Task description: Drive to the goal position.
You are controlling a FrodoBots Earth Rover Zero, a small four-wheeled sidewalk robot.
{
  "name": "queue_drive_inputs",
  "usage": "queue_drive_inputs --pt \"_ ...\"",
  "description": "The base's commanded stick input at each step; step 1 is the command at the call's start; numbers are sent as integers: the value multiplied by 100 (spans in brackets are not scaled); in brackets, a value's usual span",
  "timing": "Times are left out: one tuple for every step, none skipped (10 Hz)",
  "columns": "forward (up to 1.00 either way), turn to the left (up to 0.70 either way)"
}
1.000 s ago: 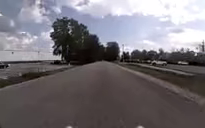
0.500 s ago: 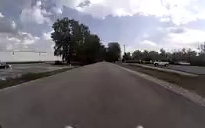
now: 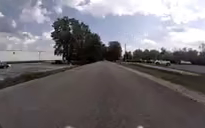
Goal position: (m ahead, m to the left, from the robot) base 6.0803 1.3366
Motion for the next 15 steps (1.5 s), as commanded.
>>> queue_drive_inputs --pt "70 0" --pt "70 0" --pt "70 0" --pt "70 0" --pt "70 0" --pt "70 0" --pt "70 0" --pt "70 0" --pt "70 0" --pt "70 0" --pt "70 0" --pt "70 -24" --pt "70 -35" --pt "70 -31" --pt "70 -7"
